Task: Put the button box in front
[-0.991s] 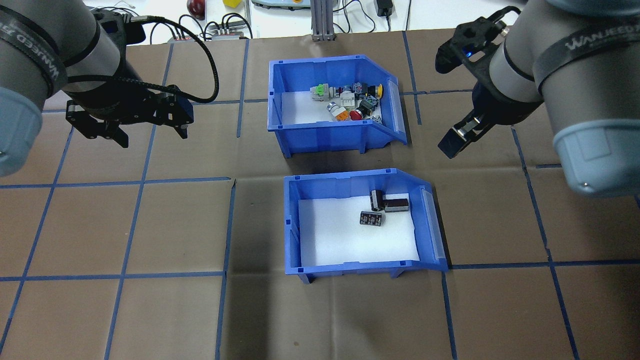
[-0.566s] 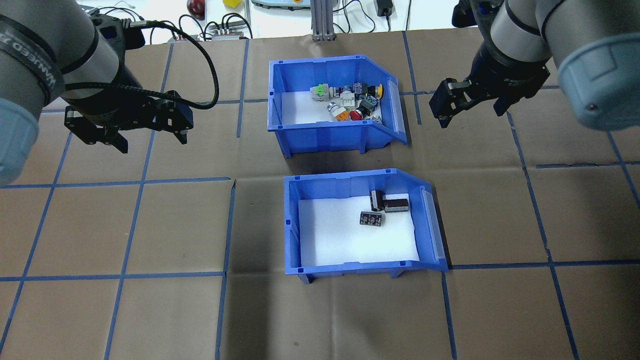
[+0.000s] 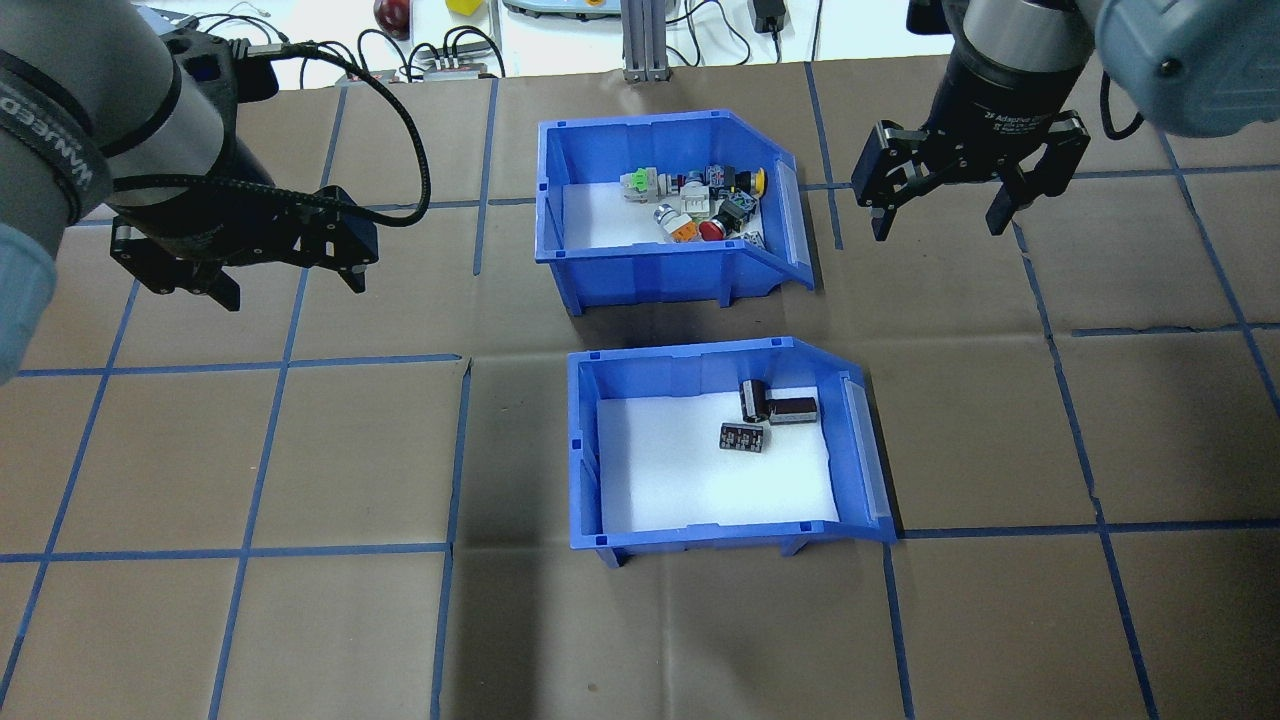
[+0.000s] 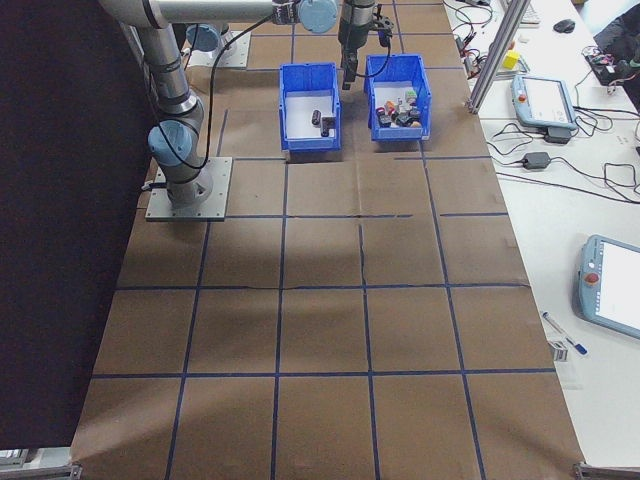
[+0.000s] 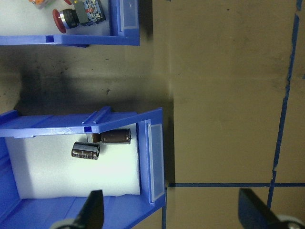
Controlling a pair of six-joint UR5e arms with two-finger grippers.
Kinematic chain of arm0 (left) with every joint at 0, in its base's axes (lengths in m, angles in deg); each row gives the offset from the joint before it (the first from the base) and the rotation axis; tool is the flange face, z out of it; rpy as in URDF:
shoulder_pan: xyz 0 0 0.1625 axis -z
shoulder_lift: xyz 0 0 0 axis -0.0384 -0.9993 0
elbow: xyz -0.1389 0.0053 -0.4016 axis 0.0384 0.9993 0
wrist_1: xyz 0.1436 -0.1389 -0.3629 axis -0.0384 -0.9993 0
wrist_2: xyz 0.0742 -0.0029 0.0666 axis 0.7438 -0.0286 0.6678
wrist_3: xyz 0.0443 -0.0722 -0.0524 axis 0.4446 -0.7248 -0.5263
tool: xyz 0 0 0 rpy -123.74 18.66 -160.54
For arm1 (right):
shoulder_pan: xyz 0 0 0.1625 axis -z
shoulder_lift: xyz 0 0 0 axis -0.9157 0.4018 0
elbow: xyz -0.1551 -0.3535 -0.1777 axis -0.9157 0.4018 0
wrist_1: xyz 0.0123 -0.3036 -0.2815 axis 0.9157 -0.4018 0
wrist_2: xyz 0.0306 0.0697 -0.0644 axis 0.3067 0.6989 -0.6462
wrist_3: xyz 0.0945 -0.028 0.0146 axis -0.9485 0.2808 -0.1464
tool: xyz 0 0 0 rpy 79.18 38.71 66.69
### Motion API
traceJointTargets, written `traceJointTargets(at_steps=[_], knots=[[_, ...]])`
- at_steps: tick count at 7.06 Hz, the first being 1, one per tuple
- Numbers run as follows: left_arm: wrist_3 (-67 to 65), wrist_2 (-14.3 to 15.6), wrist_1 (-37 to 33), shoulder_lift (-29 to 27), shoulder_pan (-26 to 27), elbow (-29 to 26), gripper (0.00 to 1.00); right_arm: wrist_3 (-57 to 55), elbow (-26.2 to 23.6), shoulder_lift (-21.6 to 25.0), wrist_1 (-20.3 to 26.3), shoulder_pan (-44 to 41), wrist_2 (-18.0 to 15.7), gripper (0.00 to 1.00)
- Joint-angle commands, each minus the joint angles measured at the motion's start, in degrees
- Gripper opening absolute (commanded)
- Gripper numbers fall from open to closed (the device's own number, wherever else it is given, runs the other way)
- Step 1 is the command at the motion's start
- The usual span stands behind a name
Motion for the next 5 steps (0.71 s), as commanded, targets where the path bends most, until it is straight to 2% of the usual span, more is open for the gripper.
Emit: traceJointTargets(at_steps=[1,5], knots=[[-0.20,-0.54,-0.18,-0.80,-0.05,-0.04,1.00,-0.30,-0.44,0.32,0.22,0.46,-0.21,1.00],[0.32,-0.80,0.60,-1.50,-0.05,0.05,1.00,-0.30,-0.54,0.50,0.39,1.43,-0.30,1.00]])
